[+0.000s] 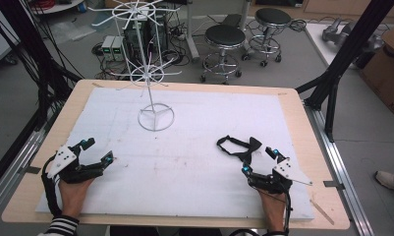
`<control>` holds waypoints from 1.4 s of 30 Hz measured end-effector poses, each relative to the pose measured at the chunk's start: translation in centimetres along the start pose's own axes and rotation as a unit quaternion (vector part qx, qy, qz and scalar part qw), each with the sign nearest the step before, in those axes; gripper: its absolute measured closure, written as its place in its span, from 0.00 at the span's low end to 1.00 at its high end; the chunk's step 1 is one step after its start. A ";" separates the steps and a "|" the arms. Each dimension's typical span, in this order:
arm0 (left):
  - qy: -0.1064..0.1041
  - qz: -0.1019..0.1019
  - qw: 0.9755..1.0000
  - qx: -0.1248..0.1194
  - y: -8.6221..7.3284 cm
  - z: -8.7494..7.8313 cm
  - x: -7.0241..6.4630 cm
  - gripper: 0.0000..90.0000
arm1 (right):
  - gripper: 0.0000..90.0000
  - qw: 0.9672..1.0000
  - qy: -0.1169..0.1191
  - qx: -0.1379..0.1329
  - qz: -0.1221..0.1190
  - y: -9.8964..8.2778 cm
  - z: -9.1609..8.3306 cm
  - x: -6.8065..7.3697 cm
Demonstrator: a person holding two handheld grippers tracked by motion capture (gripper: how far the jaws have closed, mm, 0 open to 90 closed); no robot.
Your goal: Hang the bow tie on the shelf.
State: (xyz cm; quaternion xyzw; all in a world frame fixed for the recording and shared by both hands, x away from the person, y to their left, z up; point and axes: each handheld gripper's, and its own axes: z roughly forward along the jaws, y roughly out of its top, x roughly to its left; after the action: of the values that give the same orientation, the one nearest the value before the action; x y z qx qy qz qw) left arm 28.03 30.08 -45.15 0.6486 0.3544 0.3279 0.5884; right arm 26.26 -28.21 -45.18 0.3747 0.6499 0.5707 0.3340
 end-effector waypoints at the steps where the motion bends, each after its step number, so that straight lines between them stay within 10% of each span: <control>1: 0.000 -0.001 1.000 -0.001 0.0 0.0 0.0 0.17 | 0.05 1.000 0.001 -0.002 0.000 0.0 0.0 0.0; 33: 0.002 0.002 1.000 -0.004 0.0 -0.1 0.0 0.17 | 0.04 1.000 0.000 0.002 -0.005 0.1 0.1 0.1; 42: 0.002 0.001 1.000 -0.005 0.0 0.0 0.0 0.17 | 0.04 0.998 0.022 0.044 -0.030 1.5 0.8 0.7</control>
State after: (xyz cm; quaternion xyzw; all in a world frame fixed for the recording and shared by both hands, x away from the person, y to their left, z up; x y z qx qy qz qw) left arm 27.98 30.09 -45.16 0.6458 0.3529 0.3315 0.5903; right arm 26.76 -27.12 -43.77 0.3563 0.6930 0.5391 0.3197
